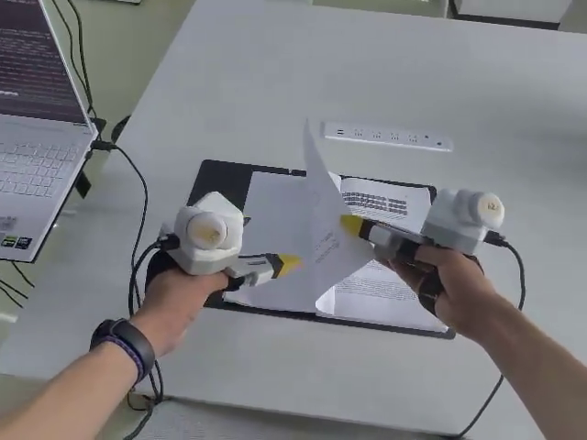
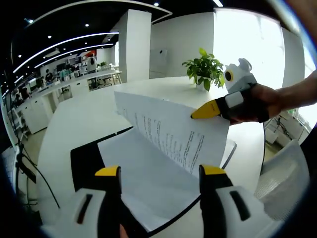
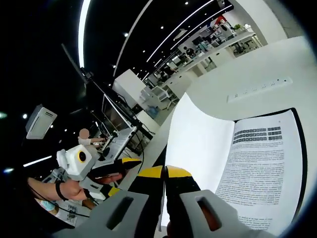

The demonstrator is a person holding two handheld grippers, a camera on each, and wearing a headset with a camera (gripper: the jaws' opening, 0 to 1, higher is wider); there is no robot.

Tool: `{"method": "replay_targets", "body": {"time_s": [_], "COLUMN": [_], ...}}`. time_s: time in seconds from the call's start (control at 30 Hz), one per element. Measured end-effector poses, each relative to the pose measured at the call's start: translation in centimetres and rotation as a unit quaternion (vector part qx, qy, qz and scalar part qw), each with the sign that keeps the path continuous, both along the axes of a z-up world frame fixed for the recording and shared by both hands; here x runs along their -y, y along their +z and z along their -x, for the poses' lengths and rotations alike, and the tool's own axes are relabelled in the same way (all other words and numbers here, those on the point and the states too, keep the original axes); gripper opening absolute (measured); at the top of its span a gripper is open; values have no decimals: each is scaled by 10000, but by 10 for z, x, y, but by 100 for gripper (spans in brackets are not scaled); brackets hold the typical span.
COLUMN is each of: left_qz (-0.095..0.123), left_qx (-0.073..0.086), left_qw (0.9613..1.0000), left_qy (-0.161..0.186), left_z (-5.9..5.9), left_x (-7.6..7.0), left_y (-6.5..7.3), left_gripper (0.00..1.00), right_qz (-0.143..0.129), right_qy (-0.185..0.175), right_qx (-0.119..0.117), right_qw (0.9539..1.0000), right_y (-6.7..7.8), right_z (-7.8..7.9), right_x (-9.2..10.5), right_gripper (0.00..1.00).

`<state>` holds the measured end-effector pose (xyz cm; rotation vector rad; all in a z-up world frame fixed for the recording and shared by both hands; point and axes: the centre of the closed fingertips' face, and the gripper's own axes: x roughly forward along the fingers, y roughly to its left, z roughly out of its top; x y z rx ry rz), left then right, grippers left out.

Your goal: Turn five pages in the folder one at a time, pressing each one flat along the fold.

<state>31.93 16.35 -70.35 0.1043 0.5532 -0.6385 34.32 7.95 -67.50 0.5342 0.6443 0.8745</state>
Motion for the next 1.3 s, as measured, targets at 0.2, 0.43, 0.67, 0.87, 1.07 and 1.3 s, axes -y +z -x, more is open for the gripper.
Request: {"method": "replay_targets", "body": {"time_s": [0.2,0.43,0.67,0.87,1.07,1.3], "left_qz": [-34,-74,18,29,46,24], "left_qx": [-65,-138,-227,-329,-451,-479], "left_qw": [9999,9995,9987,9979,9965,9962], "left_qy": [147,282,459,564,704,732], "left_z": [13,25,35,47,55,55], "left_x": [-24,-42,-53,-61,-70,-72], "left_y": [-2,-6,-11,-17,-25,-30], "left_gripper": [64,65,68,67,67,67], "right_qz": [60,209,349,392,386,467], "right_qy": [225,510,629,584,413,452], "right_qx": [-123,-386,-681,-993,-1377,-1485], "right_qw": [9997,9977,9951,9926,9889,9868], "right_y": [-13,-37,-59,-79,-102,-122], "right_z": [0,6,9,8,1,-3], "right_x": [-34,-65,-81,-94,-104,-115], "right_gripper": [0,0,0,0,0,0]}}
